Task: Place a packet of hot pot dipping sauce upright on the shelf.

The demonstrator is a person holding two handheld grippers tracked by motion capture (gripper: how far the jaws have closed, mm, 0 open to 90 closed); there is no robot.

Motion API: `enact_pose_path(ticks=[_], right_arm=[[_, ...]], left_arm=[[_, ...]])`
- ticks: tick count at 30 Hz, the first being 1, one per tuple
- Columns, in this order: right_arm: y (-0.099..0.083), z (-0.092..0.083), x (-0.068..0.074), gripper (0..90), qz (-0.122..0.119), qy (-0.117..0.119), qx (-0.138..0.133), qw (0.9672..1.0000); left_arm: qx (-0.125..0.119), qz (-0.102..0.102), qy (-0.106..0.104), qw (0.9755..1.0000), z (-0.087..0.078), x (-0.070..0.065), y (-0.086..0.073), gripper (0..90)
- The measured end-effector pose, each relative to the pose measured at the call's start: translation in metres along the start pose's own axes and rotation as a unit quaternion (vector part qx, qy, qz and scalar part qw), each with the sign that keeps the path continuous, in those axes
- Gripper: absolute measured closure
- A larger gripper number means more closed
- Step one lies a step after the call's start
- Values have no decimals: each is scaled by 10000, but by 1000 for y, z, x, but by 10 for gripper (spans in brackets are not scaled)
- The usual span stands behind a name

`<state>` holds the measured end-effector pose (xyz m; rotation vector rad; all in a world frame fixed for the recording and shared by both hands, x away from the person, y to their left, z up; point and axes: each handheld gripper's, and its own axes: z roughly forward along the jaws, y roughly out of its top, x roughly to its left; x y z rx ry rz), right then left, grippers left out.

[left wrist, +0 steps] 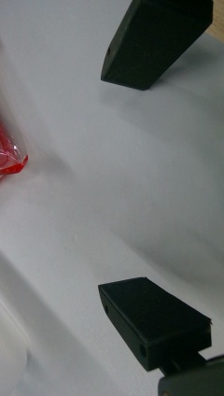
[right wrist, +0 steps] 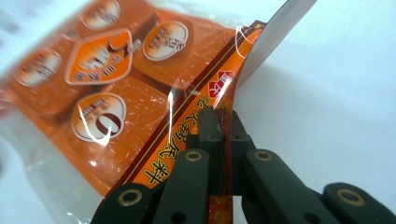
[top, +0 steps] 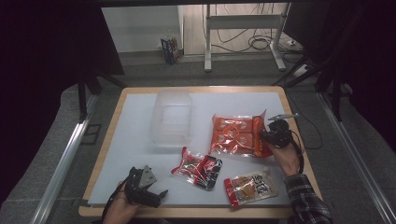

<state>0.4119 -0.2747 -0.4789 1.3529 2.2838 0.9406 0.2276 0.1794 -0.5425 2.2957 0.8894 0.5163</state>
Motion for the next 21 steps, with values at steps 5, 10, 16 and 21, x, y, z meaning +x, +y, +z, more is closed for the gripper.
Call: enact_pose_path(ticks=[5, 10, 16, 21], right_arm=[[14, -12, 6, 886, -118, 114, -135, 9998], [32, -25, 15, 885, -259, 209, -210, 9992], [60, -38, 30, 885, -502, 283, -310, 9979], [75, -42, 41, 885, -700, 307, -313, 9966]], left_arm=[[-66, -72, 66, 9999, -2, 2, 0, 12], [-204, -160, 40, 9997, -5, 4, 0, 9], [-253, -192, 106, 9994, -6, 5, 0, 0], [-315, -235, 143, 9991, -8, 6, 0, 0]])
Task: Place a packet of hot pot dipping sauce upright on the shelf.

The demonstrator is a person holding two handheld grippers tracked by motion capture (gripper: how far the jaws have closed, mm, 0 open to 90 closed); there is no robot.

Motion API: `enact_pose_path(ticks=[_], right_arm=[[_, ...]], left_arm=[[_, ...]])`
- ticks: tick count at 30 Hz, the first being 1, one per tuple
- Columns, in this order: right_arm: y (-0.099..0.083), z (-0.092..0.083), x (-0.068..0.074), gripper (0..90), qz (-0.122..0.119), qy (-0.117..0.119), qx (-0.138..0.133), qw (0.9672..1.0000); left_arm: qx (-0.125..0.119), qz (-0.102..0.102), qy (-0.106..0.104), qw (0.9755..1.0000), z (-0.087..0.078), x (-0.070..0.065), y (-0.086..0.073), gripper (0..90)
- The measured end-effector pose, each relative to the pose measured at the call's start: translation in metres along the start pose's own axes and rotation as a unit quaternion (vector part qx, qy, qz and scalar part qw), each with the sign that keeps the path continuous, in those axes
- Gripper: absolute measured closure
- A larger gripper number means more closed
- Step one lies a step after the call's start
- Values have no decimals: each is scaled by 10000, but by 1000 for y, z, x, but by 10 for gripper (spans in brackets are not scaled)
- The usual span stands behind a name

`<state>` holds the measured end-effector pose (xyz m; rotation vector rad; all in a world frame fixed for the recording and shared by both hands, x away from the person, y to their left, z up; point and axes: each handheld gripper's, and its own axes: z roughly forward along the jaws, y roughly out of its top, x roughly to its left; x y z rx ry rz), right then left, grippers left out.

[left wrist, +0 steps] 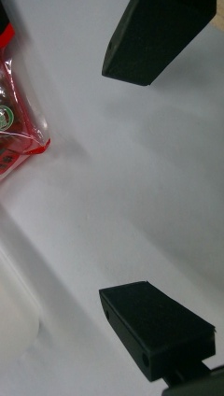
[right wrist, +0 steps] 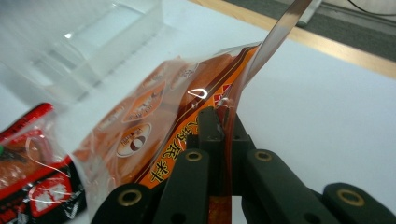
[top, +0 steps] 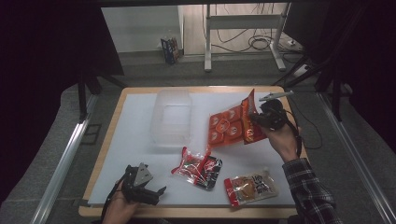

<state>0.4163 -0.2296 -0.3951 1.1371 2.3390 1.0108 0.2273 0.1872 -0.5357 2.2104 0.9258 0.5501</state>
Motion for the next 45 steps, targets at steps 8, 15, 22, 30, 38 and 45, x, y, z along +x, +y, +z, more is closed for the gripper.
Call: enact_pose_path(ticks=[8, 15, 22, 30, 38, 45], right_arm=[[38, -1, 20, 886, -195, 227, -79, 9995], [60, -3, 37, 888, -391, 422, -125, 9983], [76, -8, 48, 889, -486, 547, -208, 9971], [96, -16, 60, 890, -780, 498, -266, 9954], [109, -10, 61, 890, -904, 390, -124, 9951], [120, -7, 54, 889, -797, 418, -179, 9958]], left_arm=[[-6, 12, -1, 10000, 0, -1, 0, 0], [12, 56, -1, 10000, -1, -1, 0, 0], [20, 95, 3, 10000, 0, -1, 0, 0], [23, 107, 2, 9999, 0, -1, 0, 0], [26, 112, -7, 9999, 0, -1, 0, 0], [25, 110, -11, 9999, 0, -1, 0, 0]])
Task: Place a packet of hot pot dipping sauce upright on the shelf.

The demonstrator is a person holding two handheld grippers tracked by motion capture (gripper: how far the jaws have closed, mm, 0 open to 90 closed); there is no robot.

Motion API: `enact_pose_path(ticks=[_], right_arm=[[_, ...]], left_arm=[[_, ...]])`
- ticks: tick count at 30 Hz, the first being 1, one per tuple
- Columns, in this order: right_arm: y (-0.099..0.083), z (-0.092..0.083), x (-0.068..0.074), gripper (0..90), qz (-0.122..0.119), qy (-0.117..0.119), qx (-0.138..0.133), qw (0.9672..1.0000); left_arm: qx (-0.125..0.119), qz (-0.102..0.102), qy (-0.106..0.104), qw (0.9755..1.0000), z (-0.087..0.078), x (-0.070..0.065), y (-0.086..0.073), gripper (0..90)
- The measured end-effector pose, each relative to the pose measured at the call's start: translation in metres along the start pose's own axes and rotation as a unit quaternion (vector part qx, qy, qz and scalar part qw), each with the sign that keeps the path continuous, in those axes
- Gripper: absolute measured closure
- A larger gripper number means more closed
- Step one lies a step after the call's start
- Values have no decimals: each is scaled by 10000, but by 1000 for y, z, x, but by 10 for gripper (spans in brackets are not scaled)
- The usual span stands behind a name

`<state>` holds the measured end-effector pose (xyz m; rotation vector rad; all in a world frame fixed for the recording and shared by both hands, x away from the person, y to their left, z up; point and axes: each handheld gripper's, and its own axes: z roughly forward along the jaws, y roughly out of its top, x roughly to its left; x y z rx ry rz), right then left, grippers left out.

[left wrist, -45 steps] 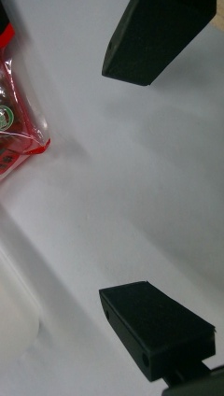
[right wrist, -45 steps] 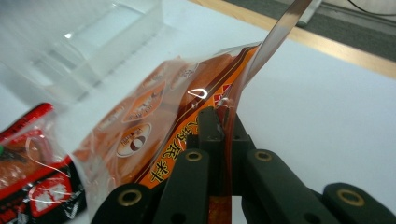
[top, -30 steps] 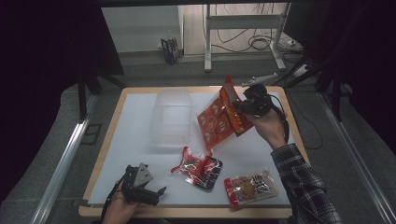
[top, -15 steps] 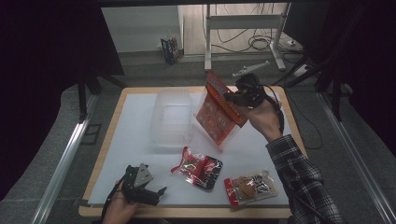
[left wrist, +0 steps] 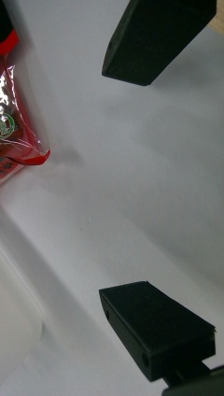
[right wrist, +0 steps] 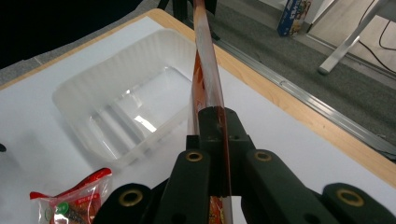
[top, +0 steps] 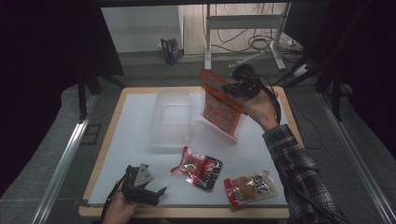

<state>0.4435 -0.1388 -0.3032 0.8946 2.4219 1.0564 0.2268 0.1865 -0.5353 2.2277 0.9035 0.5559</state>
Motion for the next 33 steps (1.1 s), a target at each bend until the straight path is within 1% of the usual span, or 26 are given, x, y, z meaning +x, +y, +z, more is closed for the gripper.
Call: enact_pose_path(ticks=[1, 5, 6, 7, 10, 15, 16, 18, 21, 25, 28, 29, 30, 31, 33], right_arm=[[0, 0, 0, 889, 0, 0, 0, 10000], [10, 0, 1, 889, -40, 32, -54, 10000], [15, 0, 1, 889, -8, 57, -79, 10000], [15, 0, 1, 889, -8, 57, -79, 10000], [23, 2, 1, 889, 42, 152, -145, 9998], [36, 10, 2, 889, 81, 186, -136, 9997], [36, 10, 2, 889, 81, 186, -136, 9997], [44, 14, 4, 889, 122, 236, -170, 9995], [49, 18, 6, 890, 142, 268, -191, 9994], [61, 26, 10, 889, 126, 303, -193, 9993], [70, 33, 15, 889, 121, 340, -223, 9991], [75, 38, 19, 889, 120, 350, -220, 9991], [75, 38, 19, 889, 120, 350, -220, 9991], [81, 44, 22, 890, 105, 373, -229, 9990], [84, 46, 24, 889, 114, 385, -238, 9989]], left_arm=[[1, 1, 0, 10000, 0, 0, 0, 0], [7, 13, 3, 10000, 0, 0, 0, 0], [-22, -18, -8, 10000, 0, -1, 0, 0], [-22, -18, -8, 10000, 0, -1, 0, 0], [-37, -15, -5, 10000, 0, -1, 0, 0], [-52, -21, -12, 10000, 0, -1, 0, 0], [-52, -26, -22, 10000, 0, -1, 0, 0], [-72, -35, -28, 10000, 0, -1, 0, 0], [-77, -39, -30, 10000, -1, -2, 0, 0], [-75, -34, -32, 10000, -1, -1, 0, 0], [-82, -38, -39, 10000, -1, -2, 0, 0], [-84, -36, -40, 10000, -1, -2, 0, 0], [-79, -24, -41, 10000, -1, -2, 1, 0], [-85, -28, -47, 9999, -1, -2, 1, 0], [-86, -5, -42, 10000, -1, -2, 1, 0]])
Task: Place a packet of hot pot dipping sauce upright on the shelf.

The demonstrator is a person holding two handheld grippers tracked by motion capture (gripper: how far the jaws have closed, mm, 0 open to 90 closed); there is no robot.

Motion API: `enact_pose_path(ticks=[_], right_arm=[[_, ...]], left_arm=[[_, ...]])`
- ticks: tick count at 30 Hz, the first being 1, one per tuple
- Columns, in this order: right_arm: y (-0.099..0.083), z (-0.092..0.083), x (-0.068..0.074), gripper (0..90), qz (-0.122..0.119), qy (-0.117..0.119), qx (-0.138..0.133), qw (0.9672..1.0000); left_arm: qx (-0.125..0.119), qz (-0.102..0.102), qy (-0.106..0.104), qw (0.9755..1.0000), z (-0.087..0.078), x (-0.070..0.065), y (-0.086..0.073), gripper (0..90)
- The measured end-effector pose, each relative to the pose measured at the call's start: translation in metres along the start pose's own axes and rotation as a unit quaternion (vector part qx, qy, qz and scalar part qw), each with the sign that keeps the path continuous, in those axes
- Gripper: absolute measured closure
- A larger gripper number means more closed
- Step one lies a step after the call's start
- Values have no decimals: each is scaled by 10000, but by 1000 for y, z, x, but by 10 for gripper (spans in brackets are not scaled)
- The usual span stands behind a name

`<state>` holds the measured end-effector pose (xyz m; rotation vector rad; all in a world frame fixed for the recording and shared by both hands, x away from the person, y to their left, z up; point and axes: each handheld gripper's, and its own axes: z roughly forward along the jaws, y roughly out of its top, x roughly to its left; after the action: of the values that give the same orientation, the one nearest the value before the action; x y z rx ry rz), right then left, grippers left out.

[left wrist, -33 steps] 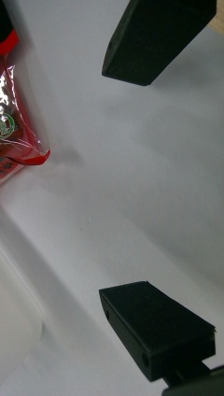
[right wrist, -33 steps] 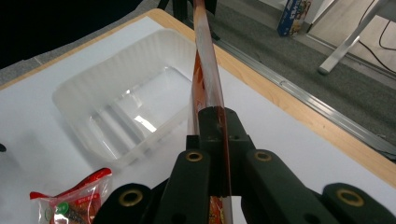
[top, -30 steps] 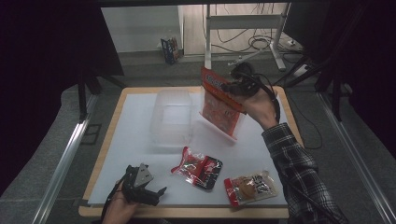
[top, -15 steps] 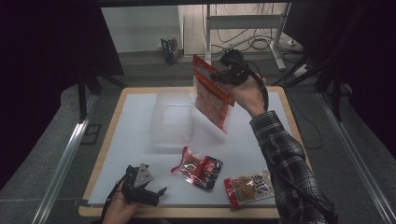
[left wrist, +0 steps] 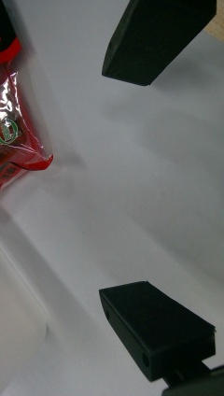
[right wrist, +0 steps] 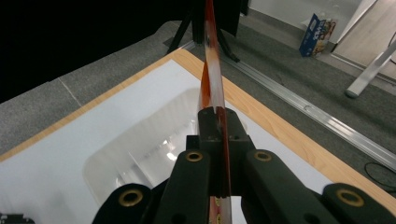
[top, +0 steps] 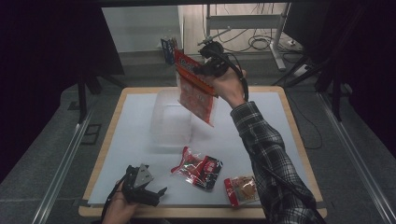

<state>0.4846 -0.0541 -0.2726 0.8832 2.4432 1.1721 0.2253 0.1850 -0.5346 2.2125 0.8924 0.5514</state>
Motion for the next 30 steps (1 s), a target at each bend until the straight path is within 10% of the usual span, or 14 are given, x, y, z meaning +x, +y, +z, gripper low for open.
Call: enact_pose_path(ticks=[30], right_arm=[[40, 79, 34, 889, 119, 157, -97, 9998]], left_arm=[[-73, 14, -25, 10000, 0, -1, 1, 0]])
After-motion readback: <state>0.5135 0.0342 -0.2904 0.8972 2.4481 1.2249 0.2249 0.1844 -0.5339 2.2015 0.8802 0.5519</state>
